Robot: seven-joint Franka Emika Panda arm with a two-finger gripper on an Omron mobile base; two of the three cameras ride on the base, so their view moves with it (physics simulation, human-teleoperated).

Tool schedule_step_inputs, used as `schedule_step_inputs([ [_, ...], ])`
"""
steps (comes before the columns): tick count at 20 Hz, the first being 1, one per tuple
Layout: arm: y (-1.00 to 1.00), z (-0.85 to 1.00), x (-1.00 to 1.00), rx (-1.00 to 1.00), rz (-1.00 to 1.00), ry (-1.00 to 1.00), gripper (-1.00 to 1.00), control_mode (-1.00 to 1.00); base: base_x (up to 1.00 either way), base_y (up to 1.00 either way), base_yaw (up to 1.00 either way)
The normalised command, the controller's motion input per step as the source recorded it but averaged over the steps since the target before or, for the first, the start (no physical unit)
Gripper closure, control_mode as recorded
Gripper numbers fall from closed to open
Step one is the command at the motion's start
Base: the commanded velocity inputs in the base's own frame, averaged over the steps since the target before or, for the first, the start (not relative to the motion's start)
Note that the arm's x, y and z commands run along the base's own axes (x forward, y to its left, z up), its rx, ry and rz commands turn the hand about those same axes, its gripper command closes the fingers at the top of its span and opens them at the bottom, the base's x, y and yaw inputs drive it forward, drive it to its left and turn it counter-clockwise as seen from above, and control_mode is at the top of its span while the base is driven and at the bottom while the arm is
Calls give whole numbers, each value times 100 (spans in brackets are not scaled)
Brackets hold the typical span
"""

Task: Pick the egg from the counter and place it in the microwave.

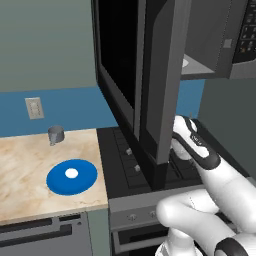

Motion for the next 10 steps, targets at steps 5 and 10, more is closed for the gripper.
schedule_step_inputs([
  [5,31,-21,70,0,0,4,-100,-100,0,0,0],
  [10,42,-23,59,0,0,1,-100,-100,0,0,0],
])
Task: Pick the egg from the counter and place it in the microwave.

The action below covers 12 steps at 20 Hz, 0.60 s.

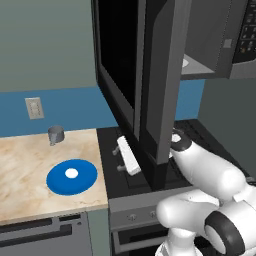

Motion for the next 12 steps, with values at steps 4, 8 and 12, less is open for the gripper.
schedule_step_inputs([
  [4,51,-21,54,0,0,0,-100,-100,0,0,0],
  [8,67,-24,44,0,0,0,-100,-100,0,0,0],
  [12,65,-18,30,0,0,0,-100,-100,0,0,0],
])
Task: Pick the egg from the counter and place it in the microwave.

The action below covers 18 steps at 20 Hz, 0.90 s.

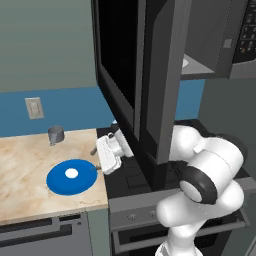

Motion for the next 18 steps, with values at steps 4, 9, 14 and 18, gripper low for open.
schedule_step_inputs([
  [4,55,-15,11,0,0,-1,-100,-100,0,0,0],
  [9,57,-22,1,0,0,-2,-100,-100,0,0,0],
  [14,28,-28,0,0,0,-3,-100,-100,0,0,0],
  [18,2,-23,5,0,0,-3,-100,-100,0,0,0],
])
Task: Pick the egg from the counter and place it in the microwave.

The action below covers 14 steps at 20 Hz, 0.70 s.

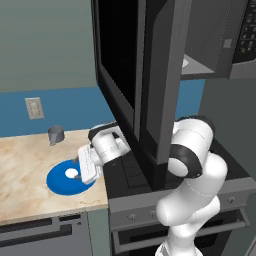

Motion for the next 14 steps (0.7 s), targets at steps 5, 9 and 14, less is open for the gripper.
schedule_step_inputs([
  [5,0,-20,18,0,0,-5,-100,-100,0,0,0],
  [9,0,-3,32,0,0,-8,-100,-100,0,0,0],
  [14,2,-10,29,0,0,-5,-100,-100,0,0,0],
])
